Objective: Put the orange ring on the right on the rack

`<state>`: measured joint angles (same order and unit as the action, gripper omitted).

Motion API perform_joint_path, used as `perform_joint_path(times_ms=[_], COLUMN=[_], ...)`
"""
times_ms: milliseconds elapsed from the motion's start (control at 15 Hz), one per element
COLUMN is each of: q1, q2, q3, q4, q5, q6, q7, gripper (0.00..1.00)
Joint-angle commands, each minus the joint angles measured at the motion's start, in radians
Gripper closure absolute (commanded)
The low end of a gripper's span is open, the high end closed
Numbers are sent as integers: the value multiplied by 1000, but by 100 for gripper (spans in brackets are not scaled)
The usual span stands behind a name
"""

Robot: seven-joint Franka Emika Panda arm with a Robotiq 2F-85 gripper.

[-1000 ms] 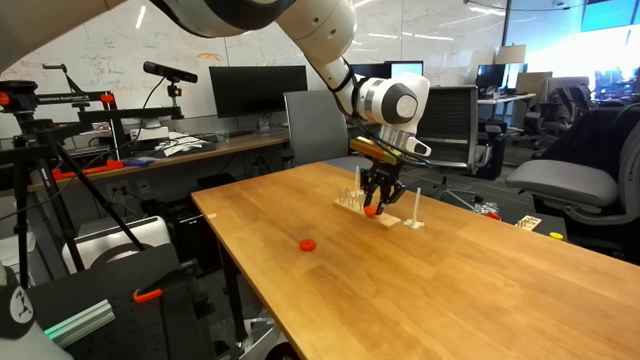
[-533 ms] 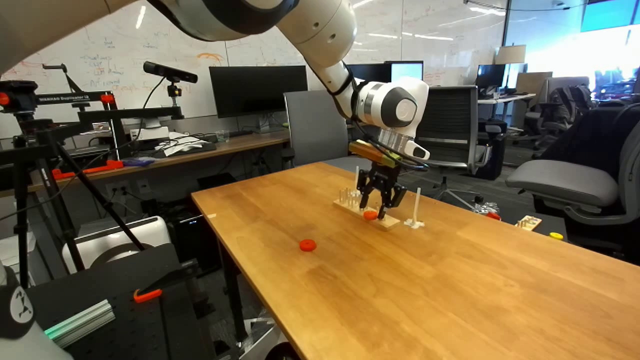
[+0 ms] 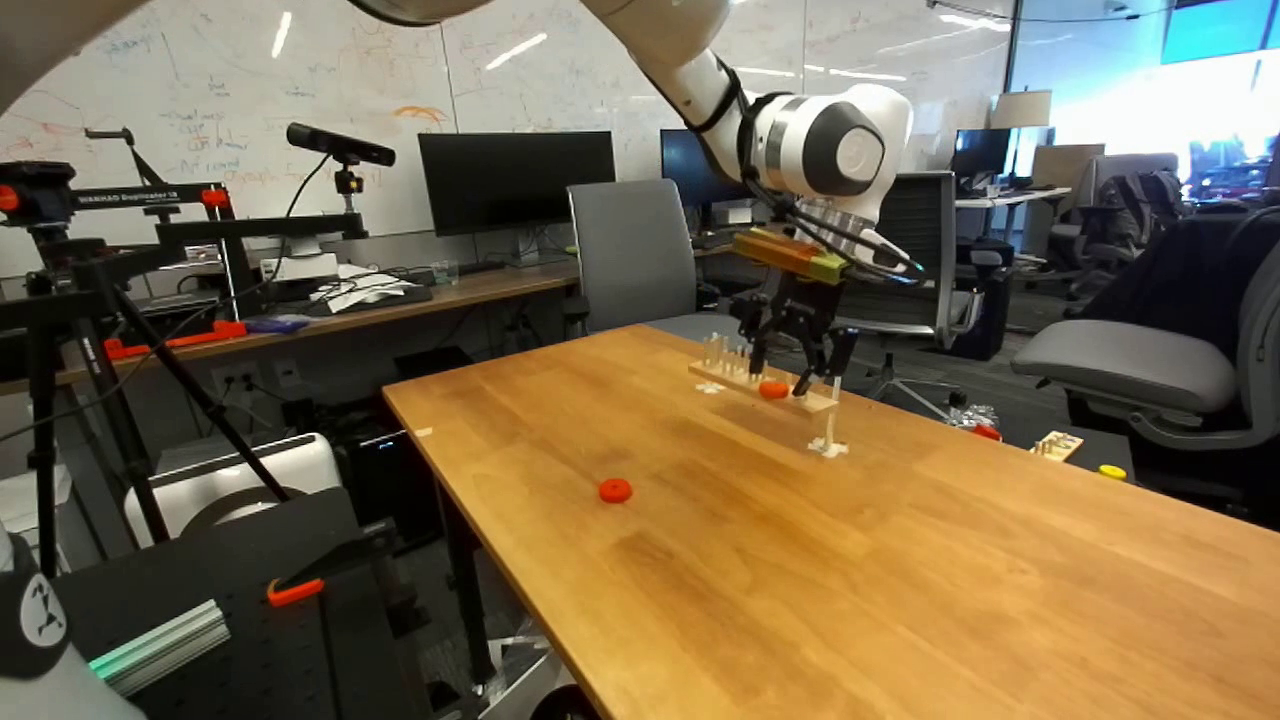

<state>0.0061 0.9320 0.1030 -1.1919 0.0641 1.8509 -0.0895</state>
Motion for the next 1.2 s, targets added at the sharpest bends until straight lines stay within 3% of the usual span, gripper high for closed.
perform_joint_path(times_ms=[0,200,267,400,733,1133], q1=[-46,-61,-59,-53,-44,-56], q2=[-130,-120,-111,-76,10,-5], q3=[17,9,4,-3,-10,-4], q4=[-96,-68,-62,-41,3,-23], q5=[44,54,51,43,37,45], q6=[-31,-103,-121,-154,-207,-208], q7=[-85,-111,-110,-99,-79,-95], gripper=[6,7,48,57,97,100])
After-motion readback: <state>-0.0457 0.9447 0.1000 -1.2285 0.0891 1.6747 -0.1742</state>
